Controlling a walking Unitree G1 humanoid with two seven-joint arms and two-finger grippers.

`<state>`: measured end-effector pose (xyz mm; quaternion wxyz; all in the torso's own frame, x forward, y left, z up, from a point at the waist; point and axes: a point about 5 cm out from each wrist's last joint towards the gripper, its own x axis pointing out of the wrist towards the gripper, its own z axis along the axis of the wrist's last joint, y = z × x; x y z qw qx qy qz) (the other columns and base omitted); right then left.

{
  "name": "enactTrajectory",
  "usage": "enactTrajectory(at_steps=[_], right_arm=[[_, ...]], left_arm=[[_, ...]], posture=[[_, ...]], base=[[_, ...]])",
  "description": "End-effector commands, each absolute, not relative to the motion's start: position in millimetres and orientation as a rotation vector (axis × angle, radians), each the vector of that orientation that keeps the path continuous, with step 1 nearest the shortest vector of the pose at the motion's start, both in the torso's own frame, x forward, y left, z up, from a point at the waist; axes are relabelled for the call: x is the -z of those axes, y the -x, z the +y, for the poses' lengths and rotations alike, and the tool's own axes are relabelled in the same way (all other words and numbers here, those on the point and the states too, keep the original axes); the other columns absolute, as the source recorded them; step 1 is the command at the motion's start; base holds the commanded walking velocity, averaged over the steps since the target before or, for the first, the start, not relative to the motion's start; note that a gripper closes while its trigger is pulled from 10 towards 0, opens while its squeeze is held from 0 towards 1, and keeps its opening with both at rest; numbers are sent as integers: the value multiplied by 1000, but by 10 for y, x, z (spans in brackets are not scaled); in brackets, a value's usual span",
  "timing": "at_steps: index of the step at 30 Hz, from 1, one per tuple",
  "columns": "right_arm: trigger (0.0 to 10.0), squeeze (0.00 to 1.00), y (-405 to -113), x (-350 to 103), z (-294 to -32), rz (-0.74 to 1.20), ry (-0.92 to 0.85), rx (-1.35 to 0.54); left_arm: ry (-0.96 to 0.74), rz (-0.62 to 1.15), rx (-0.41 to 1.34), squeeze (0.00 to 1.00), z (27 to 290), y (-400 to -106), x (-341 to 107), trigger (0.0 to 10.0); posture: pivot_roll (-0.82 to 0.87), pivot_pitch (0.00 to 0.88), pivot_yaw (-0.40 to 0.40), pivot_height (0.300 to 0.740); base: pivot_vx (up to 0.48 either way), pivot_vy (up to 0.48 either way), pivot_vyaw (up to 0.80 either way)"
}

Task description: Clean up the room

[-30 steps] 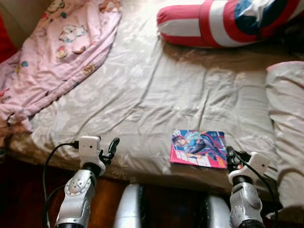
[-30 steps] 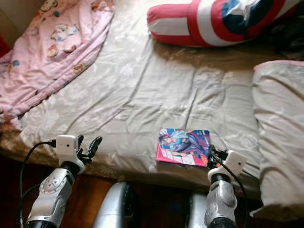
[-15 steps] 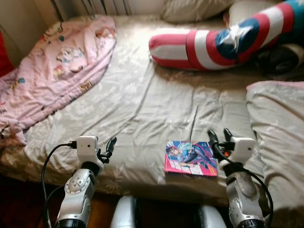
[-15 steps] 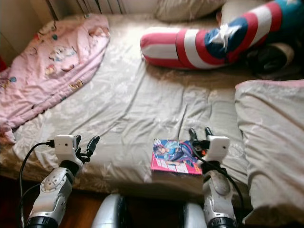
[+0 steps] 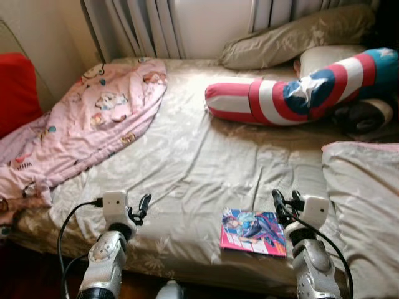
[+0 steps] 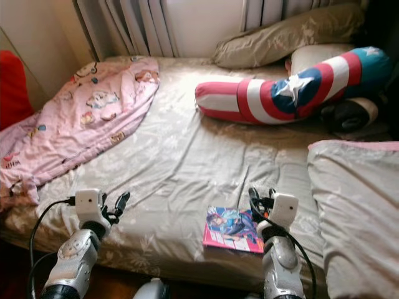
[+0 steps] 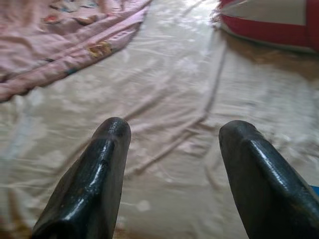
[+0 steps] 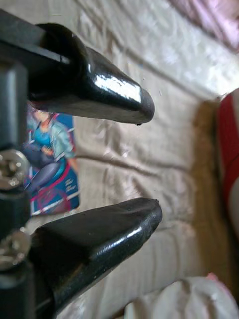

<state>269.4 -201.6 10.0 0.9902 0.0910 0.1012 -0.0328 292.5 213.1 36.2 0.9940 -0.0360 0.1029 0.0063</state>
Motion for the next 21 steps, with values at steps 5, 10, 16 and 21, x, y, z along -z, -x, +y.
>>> enactTrajectory(at_steps=[5,10,16,21], right_arm=[[10000,0,-2474,213,-2077,389,-169,117],[10000,0,-2125,553,-2126,622,-195,185],[10000,0,-1859,737,-2113,748,-220,247],[10000,0,-1745,819,-2043,831,-155,190]], left_arm=[[58,414,-47,0,2244,-2692,22,10000],[25,610,-39,0,2258,-2436,323,10000],[-12,739,-52,0,2281,-2204,515,10000],[-11,786,-67,0,2264,-2124,582,10000]], posture=[[29,0,93,740],[25,0,102,740],[18,0,104,740],[18,0,102,740]], base=[[0,0,0],[0,0,0],[0,0,0],[0,0,0]])
